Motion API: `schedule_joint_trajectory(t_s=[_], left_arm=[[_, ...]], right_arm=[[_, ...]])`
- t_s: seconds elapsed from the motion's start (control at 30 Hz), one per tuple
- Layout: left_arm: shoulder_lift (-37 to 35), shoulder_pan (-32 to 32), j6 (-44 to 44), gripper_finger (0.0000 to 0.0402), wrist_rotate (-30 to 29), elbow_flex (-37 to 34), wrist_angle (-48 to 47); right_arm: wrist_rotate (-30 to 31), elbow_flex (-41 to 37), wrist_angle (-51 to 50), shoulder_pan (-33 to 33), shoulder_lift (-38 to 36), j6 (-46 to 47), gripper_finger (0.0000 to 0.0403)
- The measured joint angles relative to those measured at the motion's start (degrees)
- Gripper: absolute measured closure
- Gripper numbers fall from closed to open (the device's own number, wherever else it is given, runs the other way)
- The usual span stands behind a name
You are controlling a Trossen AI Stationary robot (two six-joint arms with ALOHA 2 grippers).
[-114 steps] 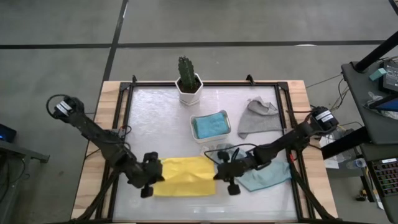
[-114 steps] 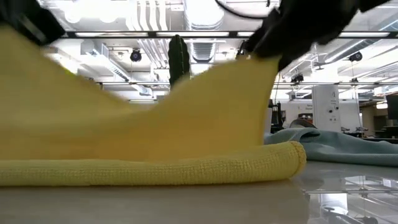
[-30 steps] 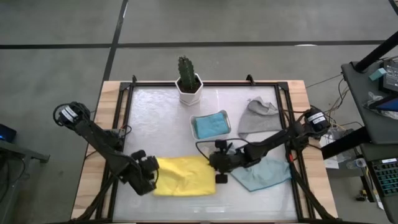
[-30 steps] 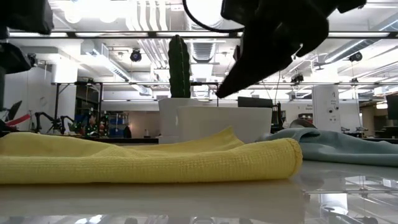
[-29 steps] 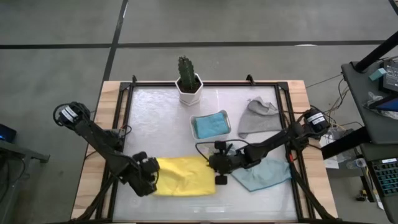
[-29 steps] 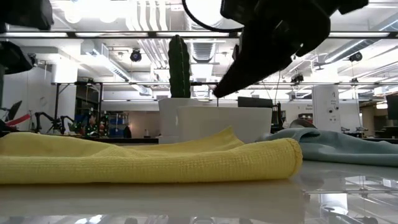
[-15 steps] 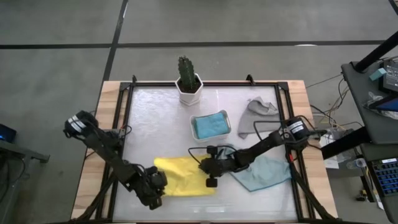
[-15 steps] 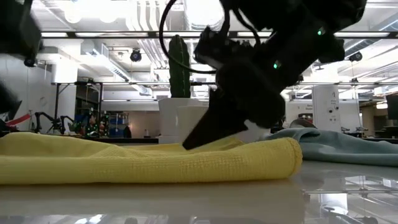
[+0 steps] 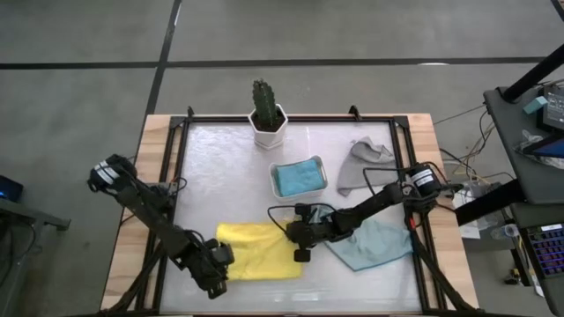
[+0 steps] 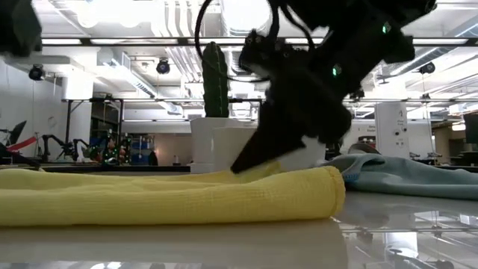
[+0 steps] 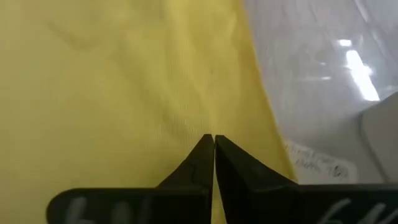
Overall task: Fold microfiber towels
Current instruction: Fold the yellow towel
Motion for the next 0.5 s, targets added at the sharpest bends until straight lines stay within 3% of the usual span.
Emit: schedule_joint_trajectory(t_s=[0.1, 0.17, 0.37, 0.5], left_arm=[[-2.8, 0.0, 0.2, 0.0309, -2.5, 0.0, -0.2], [-4.1, 0.0, 2.9, 0.0309, -7.7, -0.1, -0.3], [-4.3, 0.2, 17.4, 0.0309, -37.4, -1.4, 0.1], [-2.3, 1.1, 20.7, 0.0309, -49.5, -4.2, 0.3]], right_arm=[[0.0, 0.0, 0.1, 0.6, -1.8, -0.1, 0.0394], [0.0, 0.0, 0.0, 1.4, -2.9, -0.6, 0.0394], [0.0, -0.1, 4.6, 4.5, -4.1, -4.0, 0.0394], [0.0, -0.1, 8.6, 6.4, -3.7, -4.8, 0.0394]])
